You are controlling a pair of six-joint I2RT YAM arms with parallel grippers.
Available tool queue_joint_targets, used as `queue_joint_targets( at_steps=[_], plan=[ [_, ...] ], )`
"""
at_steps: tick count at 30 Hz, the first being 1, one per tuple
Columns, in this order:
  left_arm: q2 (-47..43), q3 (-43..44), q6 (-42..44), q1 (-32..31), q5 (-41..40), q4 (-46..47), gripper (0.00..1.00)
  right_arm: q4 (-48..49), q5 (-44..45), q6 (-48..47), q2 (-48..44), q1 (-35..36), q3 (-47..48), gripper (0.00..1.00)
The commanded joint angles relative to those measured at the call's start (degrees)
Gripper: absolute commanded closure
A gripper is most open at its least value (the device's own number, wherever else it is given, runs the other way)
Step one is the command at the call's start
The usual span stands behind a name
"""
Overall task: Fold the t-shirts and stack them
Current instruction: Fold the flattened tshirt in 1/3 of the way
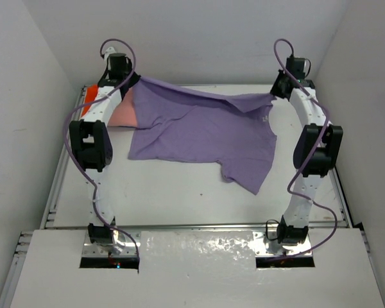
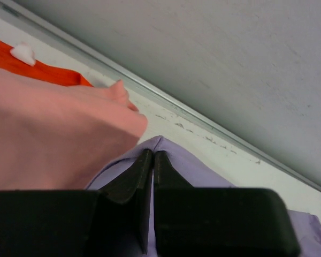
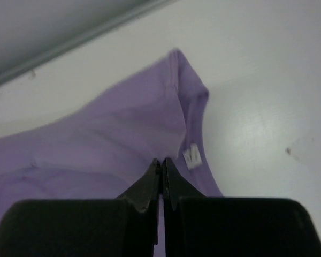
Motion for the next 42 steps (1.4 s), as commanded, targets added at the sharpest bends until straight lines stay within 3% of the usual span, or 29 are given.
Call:
queue_joint_targets(
  at_steps=[1,14,17,18,20,22,25,29,32,36,42],
  plan=[
    [-2.90,-2.03,3.98,0.83,1.34,3.92,1.00,5.09,-1.37,2.02,-7.86,-1.07,-7.64,1.00],
    [-11.68,-23.03,8.20,0.75,6.00,9.89,0.99,4.91,-1.82,2.72,-12.87,-1.68,-25.57,0.98],
    [-13.44,-25.77,8.55,0.75,6.35,10.77,0.86,6.58,-0.85,3.51,-15.24,-1.77,-30.93,0.91],
    [-13.97,-26.03,8.81,0.75,6.43,10.51,0.76,6.93,-0.76,3.86,-15.69,-1.77,-32.51,0.77],
    [-14.50,-25.77,9.08,0.66,6.35,9.54,0.55,6.24,-0.32,4.13,-16.30,-1.77,-32.79,0.60],
    [-15.11,-25.42,9.43,0.66,5.21,7.79,0.40,4.40,0.03,4.22,-16.66,-1.77,-32.00,0.54],
    [-16.78,-24.37,9.87,0.57,5.29,5.85,0.27,-0.17,1.34,3.95,-17.10,-1.77,-28.84,0.40],
    [-19.59,-24.80,11.89,-1.18,3.46,-0.38,0.25,-8.09,3.02,6.06,-19.55,-1.77,-29.17,0.38],
    [-24.25,-30.94,13.12,-1.80,2.65,-1.27,0.26,-4.68,1.45,6.15,-25.79,-1.68,-38.04,0.38],
    [-29.87,-40.16,13.39,-1.80,5.37,-3.03,0.31,-8.44,-1.98,6.32,-28.87,-1.60,-44.98,0.38],
    [-33.66,-55.81,13.65,-1.80,8.09,0.04,0.32,-4.32,-5.68,8.70,-37.57,-1.33,-58.61,0.36]
  ],
)
